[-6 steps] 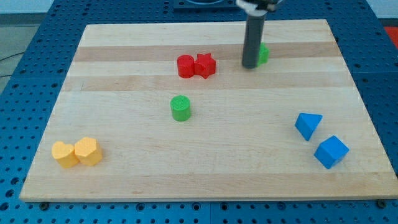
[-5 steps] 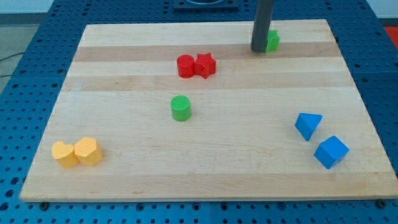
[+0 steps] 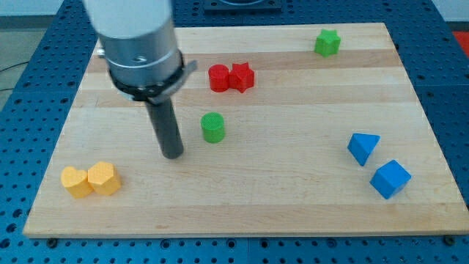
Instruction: Place the green circle at the bottom left of the green star
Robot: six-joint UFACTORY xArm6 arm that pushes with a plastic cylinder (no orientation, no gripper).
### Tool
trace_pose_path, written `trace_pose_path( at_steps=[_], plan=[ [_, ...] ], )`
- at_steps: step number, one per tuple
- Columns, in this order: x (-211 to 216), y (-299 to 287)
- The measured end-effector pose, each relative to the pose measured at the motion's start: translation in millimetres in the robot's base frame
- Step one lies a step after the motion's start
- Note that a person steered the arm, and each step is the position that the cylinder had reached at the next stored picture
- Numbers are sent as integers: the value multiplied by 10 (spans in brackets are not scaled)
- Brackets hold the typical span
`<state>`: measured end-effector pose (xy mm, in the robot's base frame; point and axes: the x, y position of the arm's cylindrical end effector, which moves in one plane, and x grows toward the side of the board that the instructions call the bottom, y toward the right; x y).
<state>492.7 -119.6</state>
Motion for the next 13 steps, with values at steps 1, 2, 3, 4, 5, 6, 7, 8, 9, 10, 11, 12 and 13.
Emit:
trace_pose_path(
  at_steps=[1, 2, 3, 4, 5, 6, 7, 8, 9, 10, 11, 12, 13],
  plan=[
    [-21, 412],
    [-86, 990],
    [-299, 1231],
    [61, 803],
    [-482, 281],
    [-604, 516],
    [-455, 615],
    [-198, 753],
    [-48, 660],
    [-225, 1115],
    [-204, 1534],
    [-103, 1772],
    [-383, 2122]
  ],
)
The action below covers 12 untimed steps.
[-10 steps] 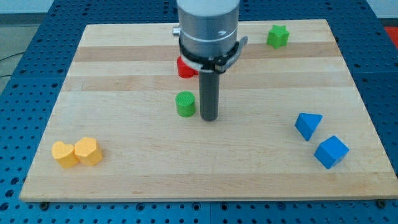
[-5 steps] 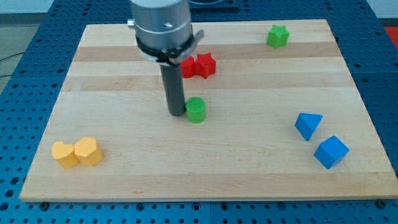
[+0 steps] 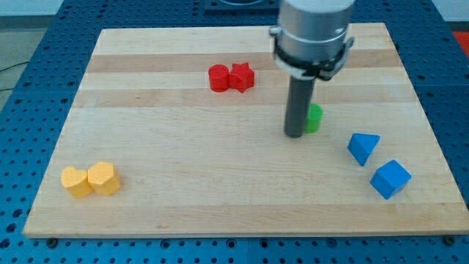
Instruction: Place the green circle at the bottom left of the green star
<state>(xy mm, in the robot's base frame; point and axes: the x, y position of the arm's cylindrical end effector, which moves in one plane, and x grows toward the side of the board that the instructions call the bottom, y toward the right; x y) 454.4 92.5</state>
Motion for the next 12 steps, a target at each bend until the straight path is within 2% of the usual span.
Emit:
trace_pose_path(
  at_steps=[2, 3, 4, 5, 6, 7, 8, 9, 11, 12],
  plan=[
    [44, 656],
    [-586, 668],
    [-899, 523],
    [-453, 330],
    [-819, -61],
    [-1280, 141],
    [-1155, 408],
    [-809, 377],
    [-1260, 447],
    [-1048, 547]
  ],
)
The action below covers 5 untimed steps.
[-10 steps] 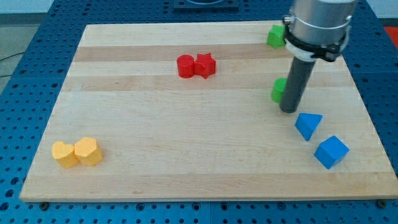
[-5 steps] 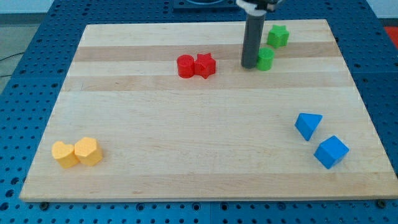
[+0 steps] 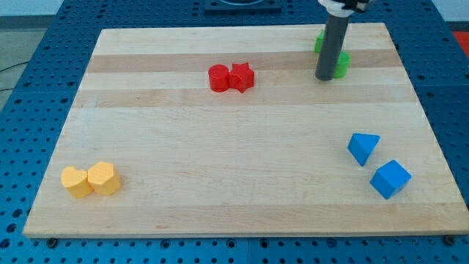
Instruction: Place the green circle at the bottom left of the green star
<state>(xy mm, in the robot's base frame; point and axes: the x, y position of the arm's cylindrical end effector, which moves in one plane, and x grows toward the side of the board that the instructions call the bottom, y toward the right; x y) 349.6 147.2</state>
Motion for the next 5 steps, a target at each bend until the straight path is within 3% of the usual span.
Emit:
trace_pose_path(
  at_steps=[1, 2, 3, 4, 5],
  plan=[
    [323, 50],
    [137, 68],
    [137, 514],
    [-343, 429],
    [-406, 290]
  ],
)
